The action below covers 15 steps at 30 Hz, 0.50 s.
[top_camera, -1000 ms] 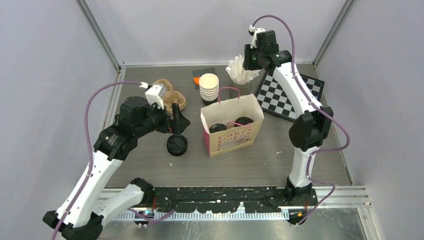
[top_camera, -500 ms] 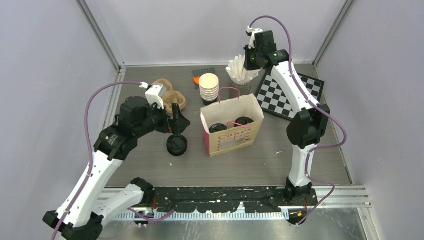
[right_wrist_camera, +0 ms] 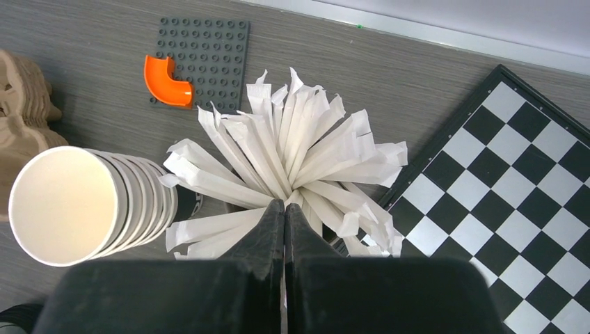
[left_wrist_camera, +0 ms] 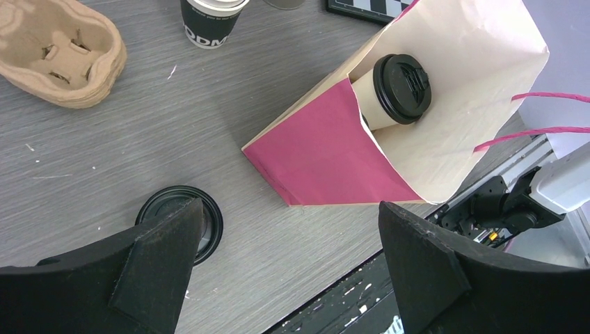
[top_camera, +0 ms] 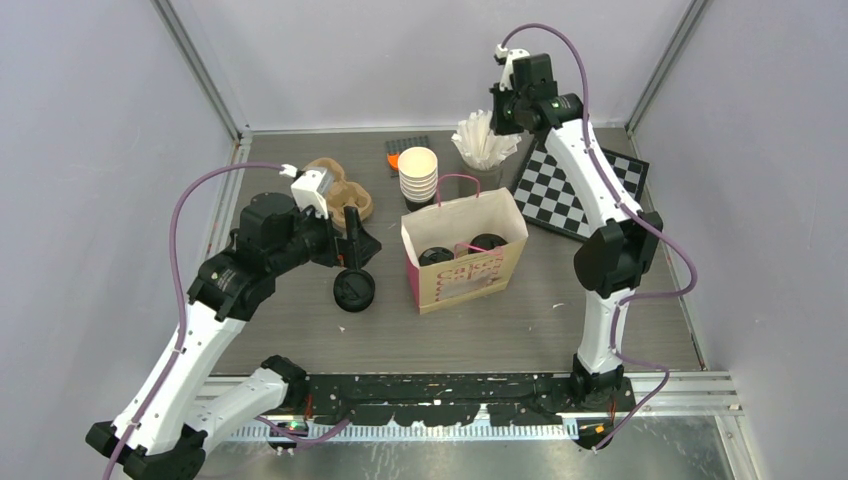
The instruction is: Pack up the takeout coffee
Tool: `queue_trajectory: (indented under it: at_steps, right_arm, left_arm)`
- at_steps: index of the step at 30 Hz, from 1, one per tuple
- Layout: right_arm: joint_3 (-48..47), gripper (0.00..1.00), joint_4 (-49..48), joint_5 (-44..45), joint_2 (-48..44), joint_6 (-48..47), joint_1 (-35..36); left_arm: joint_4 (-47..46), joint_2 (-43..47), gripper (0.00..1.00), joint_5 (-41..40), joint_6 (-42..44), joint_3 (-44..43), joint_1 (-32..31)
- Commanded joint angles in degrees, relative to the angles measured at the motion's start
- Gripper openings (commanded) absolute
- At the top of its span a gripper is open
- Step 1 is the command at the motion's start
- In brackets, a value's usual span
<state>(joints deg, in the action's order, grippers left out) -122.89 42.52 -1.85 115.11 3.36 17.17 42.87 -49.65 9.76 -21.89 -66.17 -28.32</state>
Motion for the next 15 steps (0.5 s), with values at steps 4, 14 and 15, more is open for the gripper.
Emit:
queue_trajectory:
  at_steps: [4,14,15]
  right_arm:
    - [-7.5,0.0,4.2,1.7,-6.6,0.4,0.0]
    - [-8.5,0.0,9.2,4.4,-17.6,4.4,-0.1]
    - [-8.2,0.0,9.5,4.8,-18.8,4.6,-0.1]
  left_arm:
    - [-2.3,-0.2,0.99,1.4,0.8,-0.3,0.4]
    - [0.2,-2.7,1.0,-0.1,0.8,-2.3,0.4]
    - [0.1,-2.8,1.0,-0.2,0.7,-2.2,0.4]
